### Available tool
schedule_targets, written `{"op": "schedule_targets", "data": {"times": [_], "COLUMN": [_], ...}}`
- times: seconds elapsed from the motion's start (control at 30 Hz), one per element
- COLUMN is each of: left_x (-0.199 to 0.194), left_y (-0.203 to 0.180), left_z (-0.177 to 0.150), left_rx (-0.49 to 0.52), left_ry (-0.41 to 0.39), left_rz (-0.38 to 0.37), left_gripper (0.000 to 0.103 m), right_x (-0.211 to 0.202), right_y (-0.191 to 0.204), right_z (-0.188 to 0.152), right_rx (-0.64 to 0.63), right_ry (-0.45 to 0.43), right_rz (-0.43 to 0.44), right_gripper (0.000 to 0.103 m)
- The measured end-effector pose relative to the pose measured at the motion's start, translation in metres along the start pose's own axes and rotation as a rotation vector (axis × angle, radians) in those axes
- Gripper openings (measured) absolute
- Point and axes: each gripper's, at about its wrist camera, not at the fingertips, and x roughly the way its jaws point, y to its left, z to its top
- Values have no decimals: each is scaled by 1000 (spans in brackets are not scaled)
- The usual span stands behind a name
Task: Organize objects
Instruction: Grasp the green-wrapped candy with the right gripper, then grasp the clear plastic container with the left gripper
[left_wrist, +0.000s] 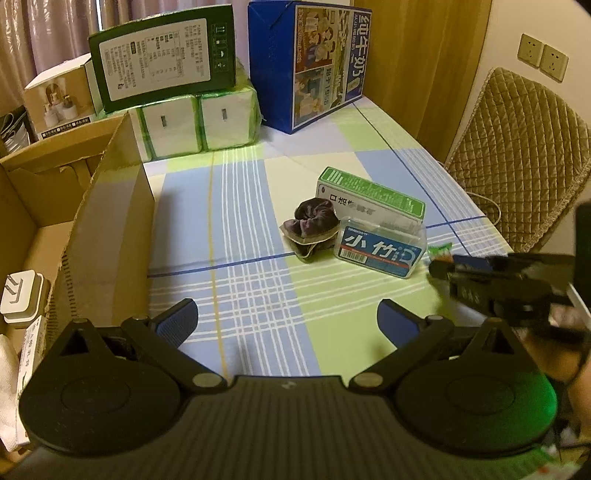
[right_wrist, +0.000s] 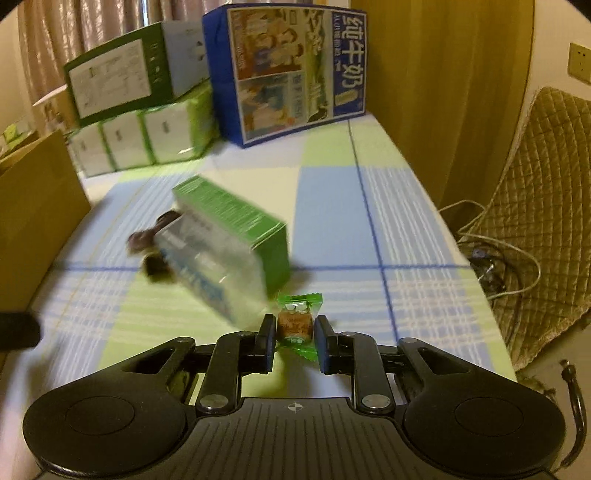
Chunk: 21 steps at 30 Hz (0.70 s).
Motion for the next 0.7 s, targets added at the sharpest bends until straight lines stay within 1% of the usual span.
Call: {"op": "schedule_targets", "data": {"times": [0.03,0.1,0.17,0.27,0.37,0.5,0.6,0.7], "left_x": [-2,-6,-11,-12,-8,-1,11,30], "left_y": [-1,-3,-6,-8,-14,-29,-40,-47], "left_z": [1,2,3,5,7,9,10,10], "left_rx": [5,18,27,33,51,89,94,80], "left_ry": [-2,-14,-25,-32,-35,-49,-53,-58], "left_rz": [0,8,8,11,11,1,-30,-58], "left_gripper": [101,101,101,101,101,101,101,92], "right_x": [2,4,3,-3,-11,-13,-13,-13], "right_y": [0,1,5,13,13,-1,-14,-22], "right_z": [2,4,3,-8,-11,-10,-12,-13], "right_rx": [-13,-44,-74,-73,-60,8,71,84], "right_ry": [-13,-32,-17,34,41,36,44,45], "right_rz": [8,59,113,216,204,133,104,93], "right_gripper": [19,19,19,19,19,19,19,19]}}
